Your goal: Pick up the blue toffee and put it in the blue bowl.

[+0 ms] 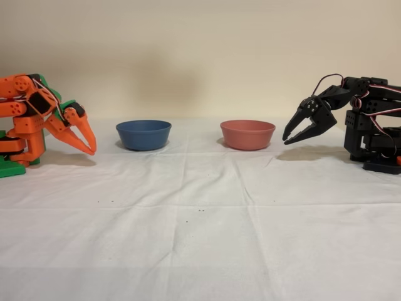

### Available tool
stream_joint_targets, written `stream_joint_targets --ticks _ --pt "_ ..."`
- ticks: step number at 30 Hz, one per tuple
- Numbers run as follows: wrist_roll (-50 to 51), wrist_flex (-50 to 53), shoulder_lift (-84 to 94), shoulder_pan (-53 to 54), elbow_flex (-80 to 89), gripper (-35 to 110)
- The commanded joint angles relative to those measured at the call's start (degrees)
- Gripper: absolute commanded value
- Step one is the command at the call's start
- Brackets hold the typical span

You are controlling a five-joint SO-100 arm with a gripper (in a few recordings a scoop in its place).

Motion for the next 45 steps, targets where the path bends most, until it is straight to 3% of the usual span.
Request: stream_joint_targets --ticks 1,45 --pt "-0.6 0.5 0.1 1.1 -0.9 0" --pt "0.3 0.5 0.1 2.4 -0.9 0"
